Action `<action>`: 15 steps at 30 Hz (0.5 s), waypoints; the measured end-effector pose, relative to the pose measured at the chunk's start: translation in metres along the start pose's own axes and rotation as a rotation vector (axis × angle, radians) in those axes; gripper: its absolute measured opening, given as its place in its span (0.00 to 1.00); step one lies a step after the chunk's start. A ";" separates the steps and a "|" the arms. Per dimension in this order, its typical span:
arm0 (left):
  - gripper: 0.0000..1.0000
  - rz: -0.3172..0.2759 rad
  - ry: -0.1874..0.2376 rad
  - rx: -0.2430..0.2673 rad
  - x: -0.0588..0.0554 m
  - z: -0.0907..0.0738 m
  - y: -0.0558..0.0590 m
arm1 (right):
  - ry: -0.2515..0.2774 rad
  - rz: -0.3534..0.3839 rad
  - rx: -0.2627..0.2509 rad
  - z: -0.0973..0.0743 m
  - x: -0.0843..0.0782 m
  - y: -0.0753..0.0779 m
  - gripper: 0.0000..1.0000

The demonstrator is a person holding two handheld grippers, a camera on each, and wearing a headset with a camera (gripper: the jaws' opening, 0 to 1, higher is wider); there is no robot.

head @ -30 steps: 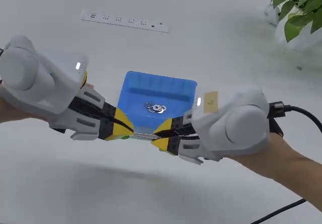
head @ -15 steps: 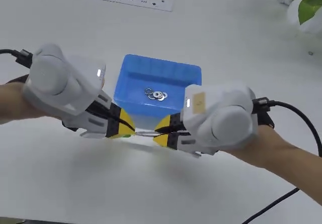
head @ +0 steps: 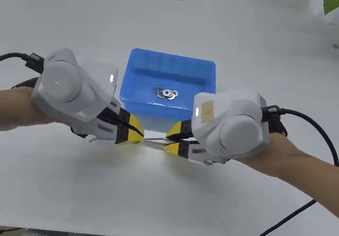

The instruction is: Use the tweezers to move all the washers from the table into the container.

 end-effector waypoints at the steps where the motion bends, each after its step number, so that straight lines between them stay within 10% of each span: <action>1: 0.04 0.000 0.003 -0.002 0.000 0.000 0.000 | 0.013 0.001 0.001 -0.001 0.001 0.001 0.10; 15: 0.04 -0.013 0.006 -0.006 0.003 0.000 0.002 | 0.006 0.081 0.005 -0.003 -0.002 0.002 0.11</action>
Point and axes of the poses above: the centre of the closed fingertips' face, and the gripper's own axes: z roughly forward along the fingers, y roughly to its right, x roughly out of its top, the point moved 5 cm from there along -z, roughly backward along the fingers, and after that the axes turned 7 degrees about -z, right-handed, at the moved point
